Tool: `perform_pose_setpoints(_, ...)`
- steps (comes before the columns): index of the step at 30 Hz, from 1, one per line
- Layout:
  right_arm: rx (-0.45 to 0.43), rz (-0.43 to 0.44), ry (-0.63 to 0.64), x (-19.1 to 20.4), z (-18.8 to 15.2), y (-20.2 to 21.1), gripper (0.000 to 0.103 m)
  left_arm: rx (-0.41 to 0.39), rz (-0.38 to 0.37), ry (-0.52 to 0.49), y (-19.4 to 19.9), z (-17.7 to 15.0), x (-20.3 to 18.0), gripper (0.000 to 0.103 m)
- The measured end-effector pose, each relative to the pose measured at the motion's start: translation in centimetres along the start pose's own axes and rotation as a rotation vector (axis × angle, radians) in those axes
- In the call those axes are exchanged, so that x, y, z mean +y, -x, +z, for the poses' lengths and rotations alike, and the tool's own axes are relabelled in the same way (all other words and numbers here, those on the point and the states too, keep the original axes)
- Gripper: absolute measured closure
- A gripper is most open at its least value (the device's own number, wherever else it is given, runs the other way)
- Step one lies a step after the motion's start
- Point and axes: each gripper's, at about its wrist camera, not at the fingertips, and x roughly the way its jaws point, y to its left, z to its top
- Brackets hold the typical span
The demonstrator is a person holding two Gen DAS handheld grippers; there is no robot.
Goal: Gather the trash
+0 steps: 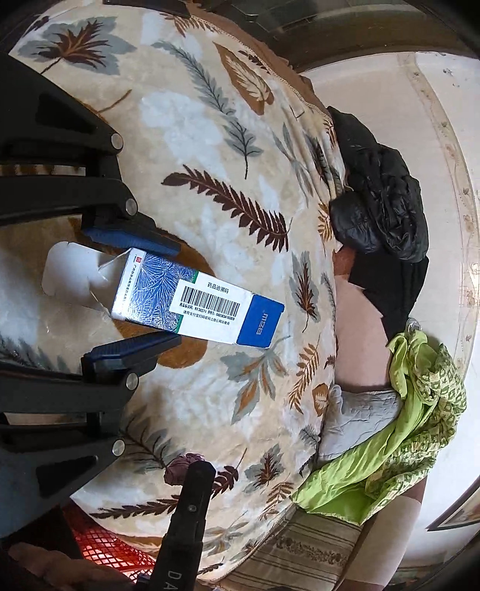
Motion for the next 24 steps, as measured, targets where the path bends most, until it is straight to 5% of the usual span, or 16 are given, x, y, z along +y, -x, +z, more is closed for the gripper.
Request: perform_pose_setpoints(24,0.018,0.019,0.014,0.8,-0.2,-1.0,0.079,-0.12,0.257,0.052,1.6,1.1,3.6,0.062)
